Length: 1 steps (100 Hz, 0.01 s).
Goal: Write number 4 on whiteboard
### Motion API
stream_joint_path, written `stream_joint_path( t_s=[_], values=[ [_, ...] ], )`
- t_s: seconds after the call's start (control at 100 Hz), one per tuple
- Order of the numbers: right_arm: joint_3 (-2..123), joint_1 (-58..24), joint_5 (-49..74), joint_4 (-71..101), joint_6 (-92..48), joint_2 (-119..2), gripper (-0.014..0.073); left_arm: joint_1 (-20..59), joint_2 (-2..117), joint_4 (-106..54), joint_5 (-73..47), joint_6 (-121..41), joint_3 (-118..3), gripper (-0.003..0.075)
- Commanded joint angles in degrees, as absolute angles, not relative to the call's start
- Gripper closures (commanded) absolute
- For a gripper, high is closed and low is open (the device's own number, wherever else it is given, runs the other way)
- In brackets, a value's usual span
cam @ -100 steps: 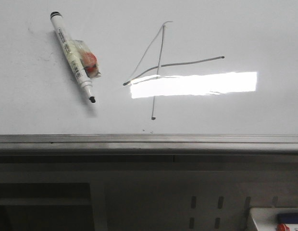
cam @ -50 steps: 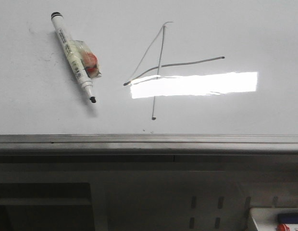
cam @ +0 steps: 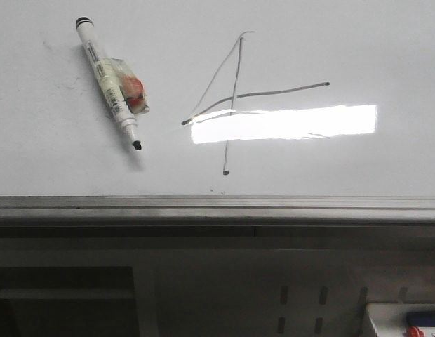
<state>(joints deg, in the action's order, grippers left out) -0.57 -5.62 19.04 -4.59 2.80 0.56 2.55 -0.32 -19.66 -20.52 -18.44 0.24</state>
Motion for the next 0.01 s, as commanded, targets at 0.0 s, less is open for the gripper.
stream_joint_path(
  t_s=[0.0],
  values=[
    [-1.9,-5.3,18.2,-5.5,2.8,1.4,0.0638,2.5,-1.7,-20.7,-18.4,-17.9,2.2,0.0741]
  ],
)
